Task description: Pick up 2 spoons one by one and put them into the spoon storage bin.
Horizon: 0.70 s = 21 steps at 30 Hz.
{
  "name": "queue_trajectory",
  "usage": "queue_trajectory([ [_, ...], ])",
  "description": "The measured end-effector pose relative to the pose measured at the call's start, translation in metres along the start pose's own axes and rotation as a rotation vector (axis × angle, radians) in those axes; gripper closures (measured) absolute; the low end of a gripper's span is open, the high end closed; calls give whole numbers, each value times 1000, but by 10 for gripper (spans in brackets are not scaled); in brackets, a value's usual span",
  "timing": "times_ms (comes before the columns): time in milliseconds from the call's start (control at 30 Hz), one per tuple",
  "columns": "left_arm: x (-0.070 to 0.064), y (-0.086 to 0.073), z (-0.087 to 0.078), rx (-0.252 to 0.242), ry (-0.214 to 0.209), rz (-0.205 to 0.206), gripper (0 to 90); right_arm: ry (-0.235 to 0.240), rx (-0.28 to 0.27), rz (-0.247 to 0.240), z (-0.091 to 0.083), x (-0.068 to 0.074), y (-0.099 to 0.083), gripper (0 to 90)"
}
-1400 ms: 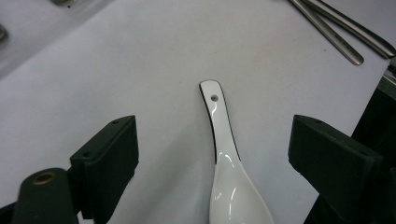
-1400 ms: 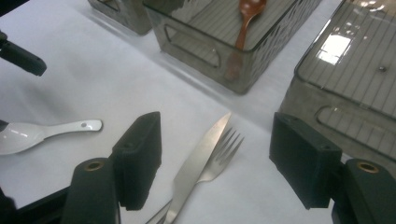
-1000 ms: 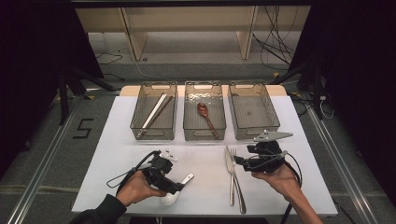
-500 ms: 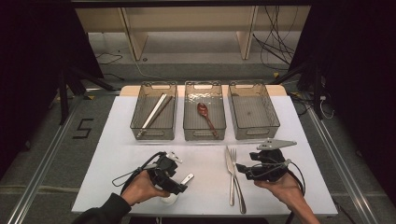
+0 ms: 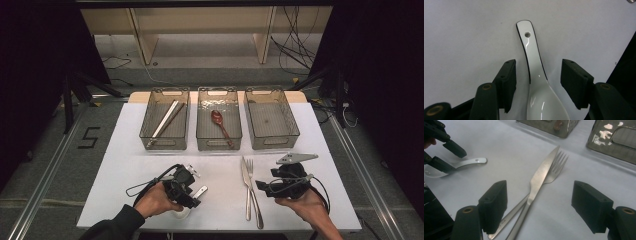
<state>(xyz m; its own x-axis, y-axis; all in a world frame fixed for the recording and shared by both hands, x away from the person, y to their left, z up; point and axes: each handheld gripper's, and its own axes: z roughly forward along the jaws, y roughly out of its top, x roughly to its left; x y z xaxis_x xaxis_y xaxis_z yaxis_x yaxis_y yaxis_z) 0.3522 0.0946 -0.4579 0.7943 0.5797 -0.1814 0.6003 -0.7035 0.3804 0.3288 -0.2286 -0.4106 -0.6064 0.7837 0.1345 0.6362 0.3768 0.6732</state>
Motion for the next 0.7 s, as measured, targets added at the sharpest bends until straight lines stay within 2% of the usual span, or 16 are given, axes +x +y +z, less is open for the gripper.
queue_trajectory([
  [367,2,4,5,49,-6,18,561,8,30,-7,1,2,-2,297],
  [567,0,6,7,69,23,40,626,11,30,-6,1,2,-2,299],
  [700,-1,7,8,69,22,53,670,11,30,-5,1,2,-2,300],
])
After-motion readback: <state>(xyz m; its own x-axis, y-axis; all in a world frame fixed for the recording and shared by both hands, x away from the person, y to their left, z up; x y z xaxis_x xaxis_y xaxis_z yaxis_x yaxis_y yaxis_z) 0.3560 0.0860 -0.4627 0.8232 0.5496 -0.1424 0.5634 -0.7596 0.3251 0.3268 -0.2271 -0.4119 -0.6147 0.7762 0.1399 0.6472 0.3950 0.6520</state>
